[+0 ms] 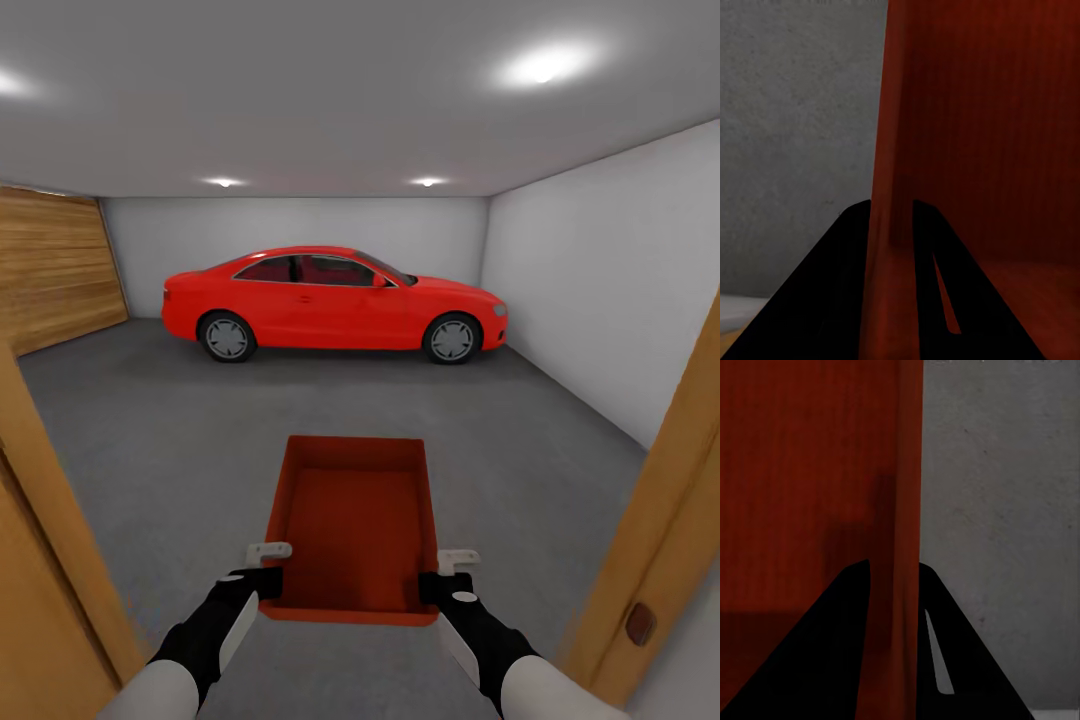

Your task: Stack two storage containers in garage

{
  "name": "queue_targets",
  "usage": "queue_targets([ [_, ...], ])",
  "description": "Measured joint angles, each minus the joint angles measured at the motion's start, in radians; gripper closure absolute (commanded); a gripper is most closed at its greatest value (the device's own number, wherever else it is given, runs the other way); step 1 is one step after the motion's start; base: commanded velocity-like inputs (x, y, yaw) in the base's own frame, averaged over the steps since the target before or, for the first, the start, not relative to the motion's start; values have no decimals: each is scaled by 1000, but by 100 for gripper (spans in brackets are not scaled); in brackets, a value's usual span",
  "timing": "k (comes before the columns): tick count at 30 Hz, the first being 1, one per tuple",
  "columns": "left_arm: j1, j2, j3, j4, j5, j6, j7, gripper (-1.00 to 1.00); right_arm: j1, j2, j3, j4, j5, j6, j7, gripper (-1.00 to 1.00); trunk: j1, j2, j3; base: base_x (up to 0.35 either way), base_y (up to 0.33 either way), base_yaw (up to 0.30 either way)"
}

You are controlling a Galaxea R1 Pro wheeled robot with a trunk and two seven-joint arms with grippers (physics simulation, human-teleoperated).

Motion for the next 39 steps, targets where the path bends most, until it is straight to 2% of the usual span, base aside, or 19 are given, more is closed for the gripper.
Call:
queue_targets([
  [7, 0, 0, 1, 2, 1, 0, 0, 100, 0, 0, 0, 0, 1, 2, 0, 100, 0, 0, 0, 321, 0, 0],
  [14, 0, 6, -13, 4, 17, -24, 1, 100, -1, 1, 15, 0, -5, -18, -10, 100, 1, 0, 0, 0, 0, 0],
  [18, 0, 4, -9, 2, 13, -6, -1, 100, 0, -6, 42, -7, -36, 0, -12, 100, 1, 0, 0, 0, 0, 0],
  [23, 0, 4, -6, 1, 14, 1, -1, 100, 0, -9, 57, -10, -52, 8, -13, 100, 1, 0, 0, 0, 0, 0],
  [37, 0, 3, -5, 1, 11, 1, 0, 100, 0, -10, 60, -10, -56, 7, -12, 100, 1, 0, 0, 0, 0, 0],
  [38, 0, -2, 2, 1, 1, 2, 1, 100, 0, -7, 32, -12, -22, 14, -9, 100, 1, 0, 0, 0, 0, 0],
  [39, 0, -1, 1, 1, 3, 1, 1, 100, 0, -6, 30, -12, -19, 14, -9, 100, 1, 0, 0, 0, 0, 0],
])
